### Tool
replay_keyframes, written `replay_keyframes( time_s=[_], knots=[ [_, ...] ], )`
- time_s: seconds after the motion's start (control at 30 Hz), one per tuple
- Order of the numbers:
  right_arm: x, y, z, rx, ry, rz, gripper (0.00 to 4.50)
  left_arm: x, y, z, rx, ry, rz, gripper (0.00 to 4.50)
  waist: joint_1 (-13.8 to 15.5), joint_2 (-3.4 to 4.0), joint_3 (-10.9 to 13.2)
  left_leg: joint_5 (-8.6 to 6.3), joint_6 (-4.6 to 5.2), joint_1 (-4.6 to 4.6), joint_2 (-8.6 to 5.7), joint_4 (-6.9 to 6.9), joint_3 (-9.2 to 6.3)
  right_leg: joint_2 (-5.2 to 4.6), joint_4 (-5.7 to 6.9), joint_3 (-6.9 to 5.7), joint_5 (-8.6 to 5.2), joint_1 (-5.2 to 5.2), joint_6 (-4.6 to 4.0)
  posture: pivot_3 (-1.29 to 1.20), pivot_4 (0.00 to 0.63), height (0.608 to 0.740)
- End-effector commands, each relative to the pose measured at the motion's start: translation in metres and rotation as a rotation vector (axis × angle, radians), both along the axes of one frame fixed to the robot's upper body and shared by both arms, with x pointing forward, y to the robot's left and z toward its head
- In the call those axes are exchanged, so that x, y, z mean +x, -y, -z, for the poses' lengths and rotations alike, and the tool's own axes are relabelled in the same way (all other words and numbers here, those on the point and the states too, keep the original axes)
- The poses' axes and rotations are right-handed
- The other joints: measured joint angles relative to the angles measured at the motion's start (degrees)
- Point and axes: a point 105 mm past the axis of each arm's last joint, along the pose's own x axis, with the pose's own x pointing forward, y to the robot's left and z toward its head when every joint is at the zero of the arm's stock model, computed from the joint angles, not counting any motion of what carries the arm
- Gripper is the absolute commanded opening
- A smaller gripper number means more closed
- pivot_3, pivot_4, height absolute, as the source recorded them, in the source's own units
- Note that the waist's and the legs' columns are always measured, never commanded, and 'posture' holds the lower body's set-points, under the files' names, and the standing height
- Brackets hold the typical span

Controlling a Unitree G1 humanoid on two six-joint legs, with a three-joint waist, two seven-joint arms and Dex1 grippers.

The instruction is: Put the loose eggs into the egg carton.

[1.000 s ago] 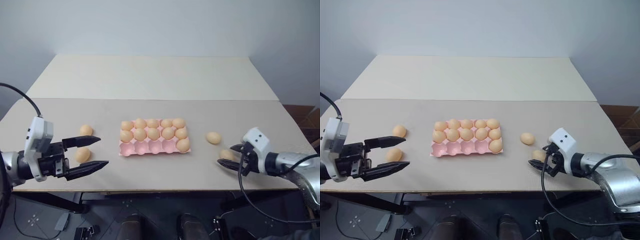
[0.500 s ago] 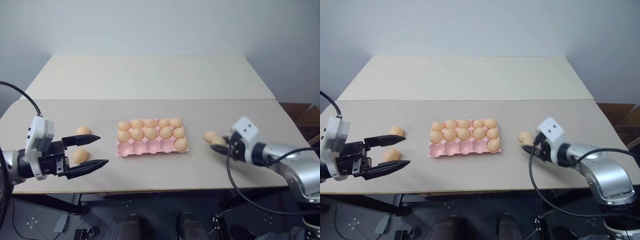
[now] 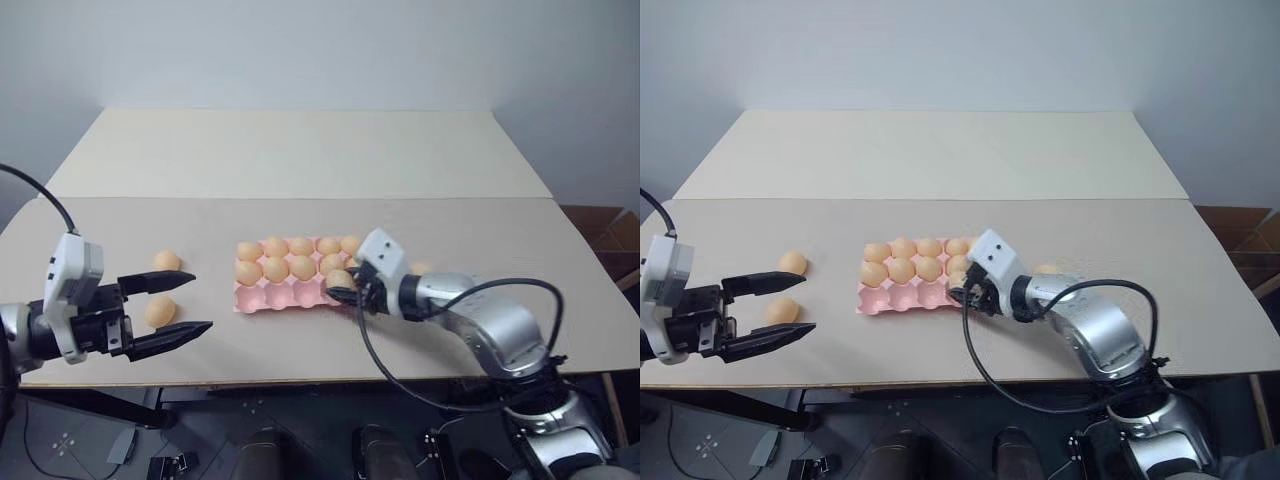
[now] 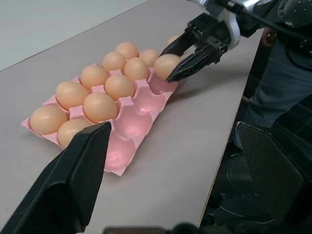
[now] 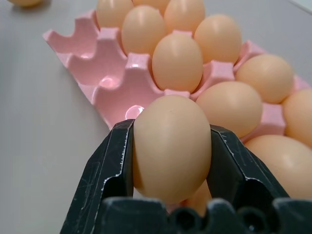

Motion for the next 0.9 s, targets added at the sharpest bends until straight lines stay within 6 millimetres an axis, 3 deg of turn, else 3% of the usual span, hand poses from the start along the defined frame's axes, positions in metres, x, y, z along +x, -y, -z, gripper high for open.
replay_keyframes(
  time_s=[0.03,0.17,0.3,0.47,0.6,0.73,0.9],
  knots=[
    [0.008,-0.001,-0.017,0.017,0.078,0.047,3.07,-0.002,0.001,-0.008,0.022,0.040,0.006,4.50,-0.1,0.00,0.0,0.00,0.00,0.00,0.01,0.00,0.00,0.01,0.01,0.00,0.00,0.00,0.00,0.00,0.150,0.740],
    [0.005,0.007,-0.039,0.051,0.122,0.065,4.47,-0.003,-0.002,-0.007,0.032,0.040,-0.006,4.50,-0.1,0.01,0.0,0.00,0.00,0.00,0.03,0.00,0.00,0.04,0.02,-0.01,0.00,-0.02,-0.01,0.00,0.150,0.740],
    [-0.009,0.024,-0.062,0.078,0.151,0.054,4.47,-0.008,-0.008,-0.011,0.044,0.040,-0.020,4.50,-0.1,0.00,0.0,0.00,0.00,-0.04,0.02,-0.01,-0.01,0.01,-0.01,-0.01,0.00,-0.02,0.00,0.00,0.150,0.740],
    [-0.030,0.069,-0.076,0.067,0.191,0.026,4.47,-0.014,-0.027,-0.009,0.037,0.039,-0.084,4.50,0.2,0.00,0.0,0.00,0.00,-0.04,0.02,-0.03,0.01,-0.02,-0.08,-0.09,-0.01,0.01,0.00,0.00,0.150,0.740],
    [-0.046,0.103,-0.068,0.063,0.194,-0.014,4.47,-0.021,-0.044,0.004,0.050,-0.019,-0.139,4.50,0.3,-0.01,0.0,-0.01,0.00,-0.03,0.02,-0.04,0.07,-0.01,-0.13,-0.09,-0.03,0.02,0.01,0.00,0.150,0.740],
    [-0.067,0.140,-0.047,0.046,0.148,-0.022,4.47,-0.027,-0.061,0.014,0.039,-0.059,-0.209,4.50,0.4,-0.02,0.0,-0.01,0.00,0.00,0.05,-0.04,0.10,0.01,-0.12,-0.08,-0.14,0.06,0.20,0.00,0.150,0.740],
    [-0.077,0.157,-0.034,0.041,0.125,0.014,4.47,-0.031,-0.061,0.024,0.018,-0.087,-0.214,4.50,0.3,-0.06,0.0,0.00,0.00,0.19,0.11,-0.01,0.23,0.01,-0.08,0.05,-0.30,0.13,0.19,0.00,0.150,0.740]
  ],
)
